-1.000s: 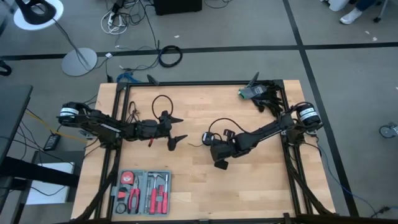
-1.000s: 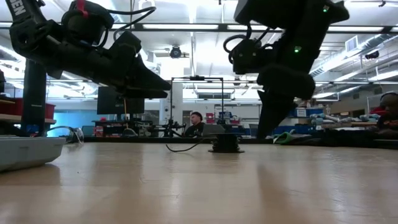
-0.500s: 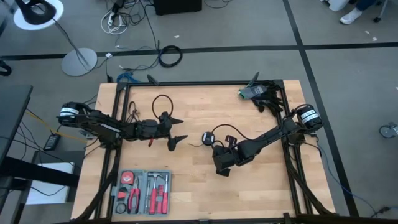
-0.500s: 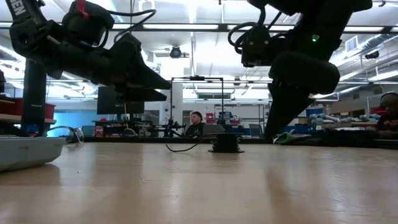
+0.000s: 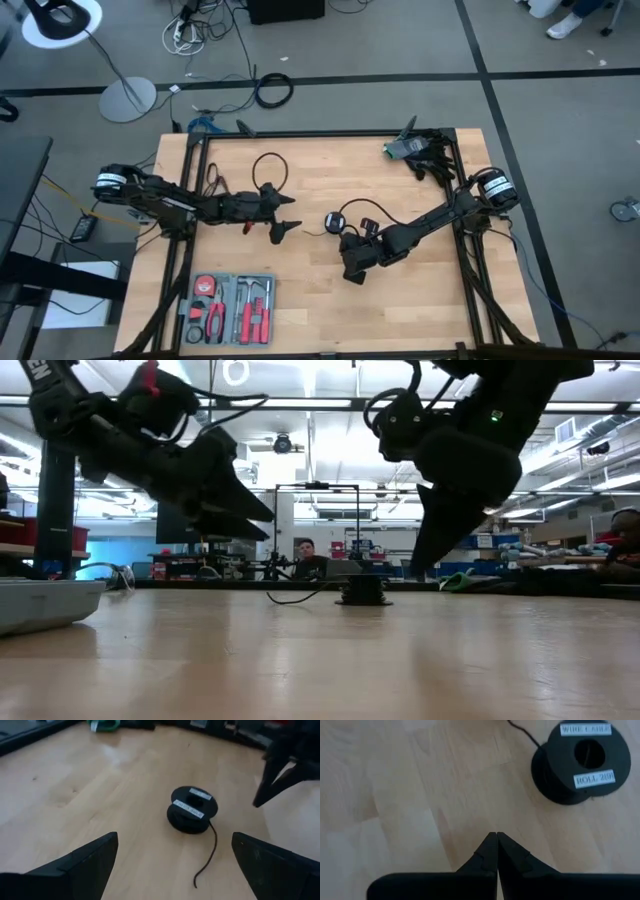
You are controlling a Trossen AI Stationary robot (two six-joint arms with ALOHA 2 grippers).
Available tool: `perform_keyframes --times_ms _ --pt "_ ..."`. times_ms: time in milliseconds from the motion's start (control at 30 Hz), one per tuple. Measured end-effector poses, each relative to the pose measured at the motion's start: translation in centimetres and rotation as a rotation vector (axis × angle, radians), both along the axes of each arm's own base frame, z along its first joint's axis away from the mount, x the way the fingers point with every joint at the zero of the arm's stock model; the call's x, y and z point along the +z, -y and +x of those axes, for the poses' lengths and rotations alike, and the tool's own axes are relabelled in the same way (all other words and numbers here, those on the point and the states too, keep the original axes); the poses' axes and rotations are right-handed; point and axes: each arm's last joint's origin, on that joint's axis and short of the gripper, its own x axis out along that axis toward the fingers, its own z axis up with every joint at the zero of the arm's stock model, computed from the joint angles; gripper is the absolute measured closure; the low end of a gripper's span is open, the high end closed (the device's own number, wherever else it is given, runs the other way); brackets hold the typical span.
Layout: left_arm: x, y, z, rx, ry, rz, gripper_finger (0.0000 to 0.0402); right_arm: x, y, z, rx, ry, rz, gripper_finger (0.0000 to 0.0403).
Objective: Coil cords
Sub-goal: Uncoil the black wire from the spool
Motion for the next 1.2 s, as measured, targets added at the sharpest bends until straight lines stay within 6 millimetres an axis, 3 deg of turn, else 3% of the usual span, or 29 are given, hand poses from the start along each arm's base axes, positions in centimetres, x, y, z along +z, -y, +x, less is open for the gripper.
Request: perform_keyframes --times_ms 300,467,700,867,1033,1200 --pt "2.4 -1.0 2.0 -0.009 -0.004 0.076 0.0006 0.1 0.0 0.2 -0.011 0.029 -0.024 0.0402" --pt "2.7 -2.2 2.3 -0.023 -0.032 0.059 0.0006 0.1 0.0 0.2 -0.003 0.028 -0.031 0.0402" --pt "1.6 -5.0 4.7 -0.081 -0.075 -0.016 0.0007 0.2 0.1 0.2 0.019 0.028 -0.083 0.0402" --pt "0.6 -8.6 7.2 -0.187 -0.139 -0.121 0.0007 0.2 0.2 0.2 0.017 0.031 -0.106 0.0402" --pt "1.8 -12.0 8.3 -0.243 -0.12 -0.173 0.0007 0.2 0.2 0.2 0.023 0.028 -0.11 0.0402" --pt "2.9 -12.1 8.6 -0.212 -0.085 -0.107 0.0007 0.2 0.2 0.2 0.023 0.029 -0.109 0.0402"
